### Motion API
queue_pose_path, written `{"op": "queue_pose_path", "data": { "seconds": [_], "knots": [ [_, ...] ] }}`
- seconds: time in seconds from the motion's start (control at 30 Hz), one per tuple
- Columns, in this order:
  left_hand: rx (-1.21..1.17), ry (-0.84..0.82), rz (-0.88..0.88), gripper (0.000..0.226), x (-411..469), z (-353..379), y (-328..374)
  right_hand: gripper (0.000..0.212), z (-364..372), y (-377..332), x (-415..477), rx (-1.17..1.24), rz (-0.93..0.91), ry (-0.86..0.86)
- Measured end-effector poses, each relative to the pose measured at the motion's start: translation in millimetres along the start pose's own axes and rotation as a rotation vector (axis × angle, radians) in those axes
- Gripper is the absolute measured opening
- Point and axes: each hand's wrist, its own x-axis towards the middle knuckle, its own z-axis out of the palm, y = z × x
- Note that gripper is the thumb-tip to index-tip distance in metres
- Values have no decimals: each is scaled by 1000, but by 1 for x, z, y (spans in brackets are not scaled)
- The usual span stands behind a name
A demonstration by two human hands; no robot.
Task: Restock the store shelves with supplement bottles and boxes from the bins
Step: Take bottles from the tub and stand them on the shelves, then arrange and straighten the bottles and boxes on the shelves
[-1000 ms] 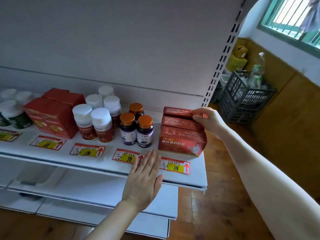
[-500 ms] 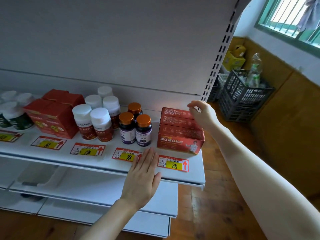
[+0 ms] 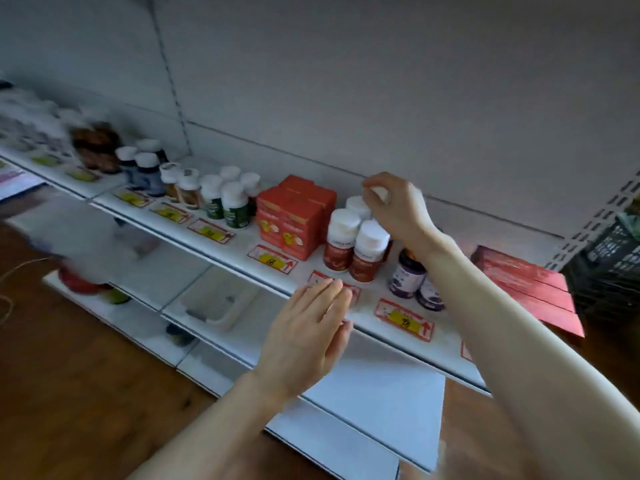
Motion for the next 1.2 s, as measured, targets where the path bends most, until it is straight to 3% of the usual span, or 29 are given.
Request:
{"op": "queue_pose_path", "data": {
  "seconds": [0.33,0.53,0.83,1.2],
  "knots": [
    [224,-29,-291,39,-125,-151,-183,25,189,-228,20,66,-282,-214],
    [251,-26,-450,38,-192,-203,-259,23,287,-320,28,122,-369,-342],
    [339,-80,-643,43,-240,-223,-387,25,448,-401,70,122,-476,-519],
    [346,-196,-718,46,-232,-234,-592,28,629,-452,174,39,-392,-688]
  ]
}}
